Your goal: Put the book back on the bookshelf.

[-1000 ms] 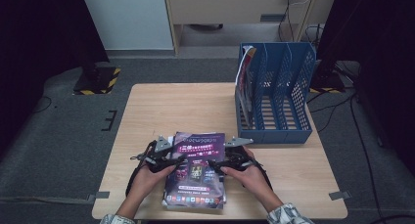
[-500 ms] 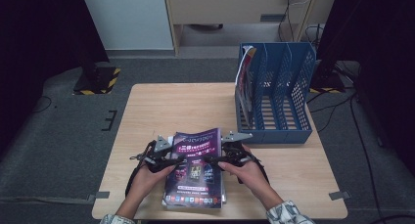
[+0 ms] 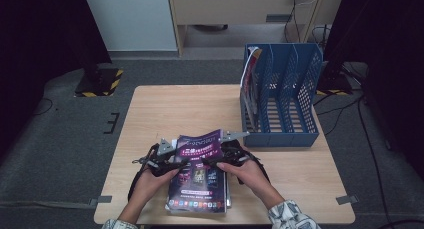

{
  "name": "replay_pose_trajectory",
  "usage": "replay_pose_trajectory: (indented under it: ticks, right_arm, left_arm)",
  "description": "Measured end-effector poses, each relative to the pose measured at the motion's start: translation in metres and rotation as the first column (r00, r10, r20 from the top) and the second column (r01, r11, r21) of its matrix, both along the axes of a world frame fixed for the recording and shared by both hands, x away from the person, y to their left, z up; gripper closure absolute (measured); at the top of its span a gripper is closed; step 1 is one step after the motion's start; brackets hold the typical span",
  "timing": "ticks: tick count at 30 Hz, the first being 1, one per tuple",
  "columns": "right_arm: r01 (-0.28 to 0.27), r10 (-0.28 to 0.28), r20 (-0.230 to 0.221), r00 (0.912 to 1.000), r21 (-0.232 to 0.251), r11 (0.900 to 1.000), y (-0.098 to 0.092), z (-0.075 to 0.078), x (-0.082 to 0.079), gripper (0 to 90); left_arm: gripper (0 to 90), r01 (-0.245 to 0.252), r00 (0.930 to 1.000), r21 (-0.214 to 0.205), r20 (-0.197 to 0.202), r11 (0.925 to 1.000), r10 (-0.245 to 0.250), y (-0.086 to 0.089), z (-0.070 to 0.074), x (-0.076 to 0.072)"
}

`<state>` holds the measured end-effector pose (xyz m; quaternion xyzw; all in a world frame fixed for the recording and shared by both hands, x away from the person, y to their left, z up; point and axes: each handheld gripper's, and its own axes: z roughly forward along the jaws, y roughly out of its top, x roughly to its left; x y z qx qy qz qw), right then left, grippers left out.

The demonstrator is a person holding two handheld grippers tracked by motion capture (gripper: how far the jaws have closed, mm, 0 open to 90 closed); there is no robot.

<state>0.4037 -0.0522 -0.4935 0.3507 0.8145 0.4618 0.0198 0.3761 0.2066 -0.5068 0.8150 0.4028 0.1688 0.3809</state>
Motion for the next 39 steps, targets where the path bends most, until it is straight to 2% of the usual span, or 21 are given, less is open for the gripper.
replay_pose_trajectory:
  ticks: [2,12,15,17,19,22,26,39]
  right_arm:
    - [-0.001,0.001,0.000,1.0000,-0.013,0.9999,0.0023,-0.0018,0.0003,20.0]
    - [0.005,-0.006,-0.014,0.9999,-0.020,0.9998,0.0064,-0.0043,0.0043,22.7]
    - [0.006,-0.006,-0.010,0.9999,-0.019,0.9998,0.0057,-0.0033,0.0047,26.8]
    - [0.004,-0.004,0.006,1.0000,-0.027,0.9996,0.0042,-0.0029,0.0049,33.8]
    - [0.008,-0.009,-0.005,0.9999,-0.013,0.9999,0.0028,-0.0021,0.0057,36.4]
    - [0.010,-0.010,-0.007,0.9999,-0.018,0.9998,0.0028,-0.0024,0.0060,36.7]
    - [-0.004,0.004,-0.050,0.9988,-0.013,0.9999,0.0060,-0.0046,0.0057,32.7]
    - [-0.001,0.000,-0.051,0.9987,-0.024,0.9997,0.0106,-0.0051,0.0055,31.2]
  left_arm:
    - [36.5,-0.001,1.0000,0.000,0.001,1.0000,0.001,-0.0001,0.0000,-0.0001]
    - [36.2,-0.004,1.0000,-0.003,0.001,1.0000,0.004,-0.0003,-0.0003,-0.0002]
    - [36.2,-0.005,1.0000,-0.005,0.000,1.0000,0.005,-0.0001,-0.0005,-0.0002]
    - [36.1,-0.006,1.0000,-0.007,-0.001,1.0000,0.006,-0.0001,-0.0006,-0.0002]
    - [36.0,-0.006,1.0000,-0.007,-0.001,1.0000,0.006,-0.0001,-0.0006,-0.0002]
    - [36.0,-0.007,1.0000,-0.008,-0.001,0.9999,0.007,-0.0001,-0.0007,-0.0001]
    - [36.0,-0.008,1.0000,-0.009,-0.001,0.9999,0.008,-0.0001,-0.0008,-0.0003]
    - [35.8,-0.009,1.0000,-0.008,0.003,0.9999,0.009,-0.0004,-0.0009,-0.0004]
